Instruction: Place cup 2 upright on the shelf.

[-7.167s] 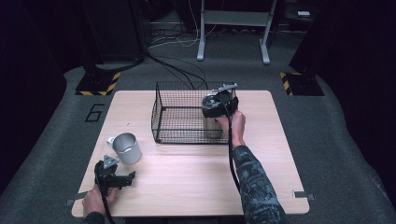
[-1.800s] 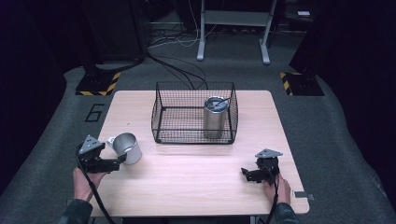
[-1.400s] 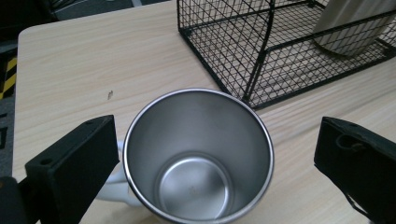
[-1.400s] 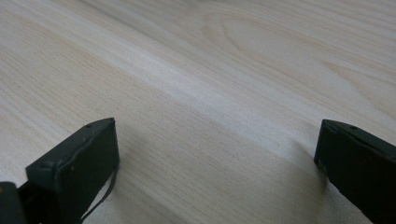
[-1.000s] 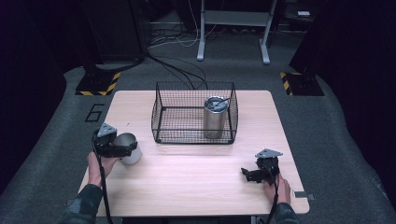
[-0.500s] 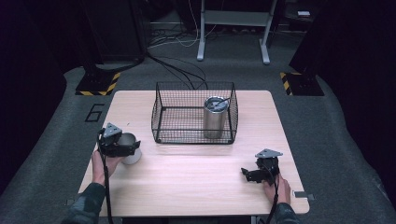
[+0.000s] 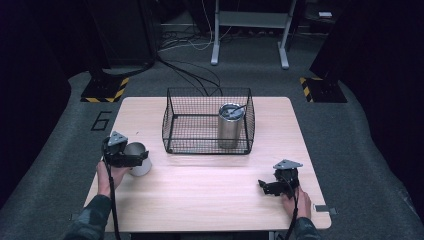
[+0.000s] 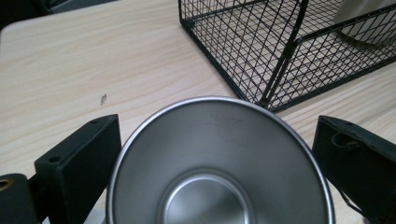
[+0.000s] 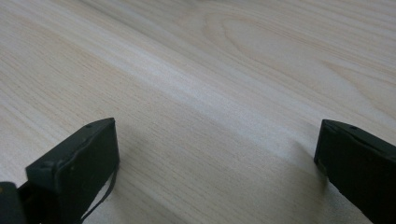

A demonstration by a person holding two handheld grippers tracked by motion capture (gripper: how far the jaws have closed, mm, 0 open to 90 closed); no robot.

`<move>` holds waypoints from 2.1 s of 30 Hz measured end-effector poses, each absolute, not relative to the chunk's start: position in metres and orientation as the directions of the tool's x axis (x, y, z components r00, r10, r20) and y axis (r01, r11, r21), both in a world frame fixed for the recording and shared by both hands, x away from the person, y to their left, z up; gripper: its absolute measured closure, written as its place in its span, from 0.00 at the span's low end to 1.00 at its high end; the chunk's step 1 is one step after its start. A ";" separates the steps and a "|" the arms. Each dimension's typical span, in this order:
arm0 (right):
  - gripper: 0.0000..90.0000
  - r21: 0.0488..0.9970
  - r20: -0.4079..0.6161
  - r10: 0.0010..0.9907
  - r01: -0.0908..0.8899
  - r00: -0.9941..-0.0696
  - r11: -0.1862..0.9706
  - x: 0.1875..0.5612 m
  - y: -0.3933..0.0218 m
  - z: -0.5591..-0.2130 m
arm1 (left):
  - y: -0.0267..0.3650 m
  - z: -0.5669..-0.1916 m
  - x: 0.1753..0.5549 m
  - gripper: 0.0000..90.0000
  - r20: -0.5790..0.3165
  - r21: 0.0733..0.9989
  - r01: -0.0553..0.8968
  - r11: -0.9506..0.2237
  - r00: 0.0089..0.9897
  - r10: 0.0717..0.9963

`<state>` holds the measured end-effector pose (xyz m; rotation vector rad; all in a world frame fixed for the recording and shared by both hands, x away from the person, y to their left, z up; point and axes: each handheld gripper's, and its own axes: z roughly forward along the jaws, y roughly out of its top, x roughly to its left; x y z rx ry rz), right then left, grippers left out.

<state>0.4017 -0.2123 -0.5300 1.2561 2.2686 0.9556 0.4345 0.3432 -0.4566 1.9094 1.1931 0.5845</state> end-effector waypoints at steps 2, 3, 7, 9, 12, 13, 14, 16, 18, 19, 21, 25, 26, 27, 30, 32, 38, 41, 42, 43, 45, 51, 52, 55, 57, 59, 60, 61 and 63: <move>0.00 0.714 -0.001 0.847 0.592 -0.532 0.373 0.402 -0.212 -0.530 | 0.343 -0.459 0.434 0.05 -0.015 0.819 0.518 -0.246 0.448 0.894; 0.00 0.714 -0.001 0.847 0.593 -0.532 0.373 0.402 -0.212 -0.530 | 0.343 -0.459 0.434 0.06 -0.018 0.815 0.524 -0.248 0.451 0.892; 0.00 0.713 -0.001 0.847 0.593 -0.532 0.373 0.402 -0.212 -0.530 | 0.342 -0.458 0.435 0.07 -0.015 0.809 0.531 -0.250 0.444 0.896; 0.00 0.713 0.000 0.848 0.594 -0.530 0.372 0.402 -0.212 -0.530 | 0.341 -0.458 0.435 0.07 -0.014 0.811 0.529 -0.248 0.443 0.897; 0.00 0.713 0.000 0.848 0.595 -0.530 0.372 0.402 -0.212 -0.530 | 0.342 -0.457 0.435 0.07 -0.014 0.804 0.536 -0.259 0.451 0.892; 0.00 0.713 0.000 0.848 0.594 -0.530 0.372 0.402 -0.212 -0.530 | 0.342 -0.457 0.435 0.07 -0.014 0.804 0.535 -0.258 0.451 0.893; 0.00 0.713 0.000 0.848 0.594 -0.530 0.372 0.402 -0.212 -0.530 | 0.342 -0.457 0.435 0.07 -0.016 0.803 0.538 -0.258 0.451 0.892; 0.00 0.713 0.000 0.848 0.594 -0.530 0.372 0.402 -0.212 -0.530 | 0.342 -0.457 0.435 0.07 -0.018 0.804 0.538 -0.253 0.448 0.894; 0.00 0.713 0.000 0.848 0.594 -0.530 0.372 0.402 -0.212 -0.530 | 0.342 -0.456 0.434 0.07 -0.017 0.805 0.535 -0.255 0.450 0.893; 0.00 0.713 0.000 0.848 0.594 -0.530 0.372 0.402 -0.212 -0.530 | 0.342 -0.456 0.434 0.07 -0.017 0.810 0.531 -0.250 0.447 0.894; 0.00 0.713 0.000 0.848 0.594 -0.530 0.372 0.402 -0.212 -0.530 | 0.342 -0.453 0.431 0.07 -0.014 0.814 0.521 -0.257 0.460 0.888; 0.00 0.714 -0.001 0.852 0.596 -0.524 0.367 0.402 -0.211 -0.530 | 0.342 -0.445 0.428 0.07 -0.020 0.815 0.519 -0.257 0.470 0.883; 0.00 0.714 0.001 0.853 0.597 -0.522 0.365 0.402 -0.211 -0.530 | 0.342 -0.442 0.428 0.07 -0.017 0.817 0.515 -0.260 0.472 0.882; 0.00 0.714 -0.001 0.852 0.596 -0.524 0.368 0.402 -0.211 -0.530 | 0.341 -0.438 0.426 0.07 -0.018 0.819 0.512 -0.259 0.475 0.880; 0.00 0.714 0.000 0.852 0.597 -0.524 0.367 0.402 -0.211 -0.530 | 0.339 -0.427 0.422 0.07 -0.004 0.831 0.487 -0.270 0.490 0.872; 0.00 0.714 0.000 0.852 0.596 -0.523 0.367 0.402 -0.211 -0.530 | 0.337 -0.422 0.420 0.07 0.000 0.836 0.476 -0.271 0.495 0.869; 0.00 0.714 0.000 0.852 0.597 -0.523 0.367 0.402 -0.211 -0.530 | 0.330 -0.410 0.415 0.07 0.016 0.839 0.458 -0.292 0.516 0.856; 0.00 0.714 0.000 0.852 0.597 -0.524 0.367 0.402 -0.211 -0.530 | 0.328 -0.406 0.412 0.07 0.017 0.840 0.453 -0.300 0.529 0.848; 0.00 0.714 0.000 0.852 0.596 -0.524 0.367 0.402 -0.211 -0.530 | 0.327 -0.405 0.410 0.07 0.019 0.842 0.448 -0.300 0.531 0.847; 0.00 0.714 0.000 0.852 0.597 -0.524 0.367 0.402 -0.211 -0.530 | 0.326 -0.405 0.410 0.07 0.018 0.841 0.449 -0.301 0.534 0.845; 0.00 0.714 0.000 0.852 0.596 -0.524 0.367 0.402 -0.211 -0.530 | 0.323 -0.403 0.407 0.07 0.015 0.843 0.446 -0.301 0.540 0.842; 0.00 0.714 0.000 0.852 0.596 -0.524 0.367 0.402 -0.211 -0.530 | 0.311 -0.399 0.402 0.07 0.030 0.841 0.429 -0.330 0.572 0.820; 0.00 0.713 0.001 0.852 0.597 -0.524 0.367 0.402 -0.211 -0.530 | 0.309 -0.398 0.401 0.07 0.028 0.845 0.425 -0.325 0.571 0.821; 0.00 0.714 0.000 0.852 0.596 -0.524 0.366 0.402 -0.211 -0.530 | 0.304 -0.394 0.400 0.07 0.037 0.843 0.417 -0.339 0.583 0.812; 0.00 0.714 0.000 0.852 0.596 -0.524 0.367 0.402 -0.211 -0.530 | 0.302 -0.391 0.399 0.07 0.042 0.845 0.410 -0.344 0.591 0.806; 0.00 0.714 0.000 0.852 0.596 -0.524 0.367 0.402 -0.211 -0.530 | 0.297 -0.387 0.397 0.07 0.044 0.847 0.401 -0.349 0.601 0.798; 0.00 0.714 0.000 0.852 0.597 -0.523 0.366 0.402 -0.211 -0.530 | 0.296 -0.385 0.396 0.07 0.049 0.847 0.397 -0.354 0.605 0.795; 0.00 0.714 0.000 0.852 0.596 -0.524 0.367 0.402 -0.211 -0.530 | 0.294 -0.384 0.395 0.07 0.052 0.848 0.392 -0.358 0.609 0.792; 0.00 0.714 0.000 0.852 0.596 -0.524 0.367 0.402 -0.211 -0.530 | 0.291 -0.381 0.393 0.07 0.055 0.847 0.387 -0.365 0.619 0.784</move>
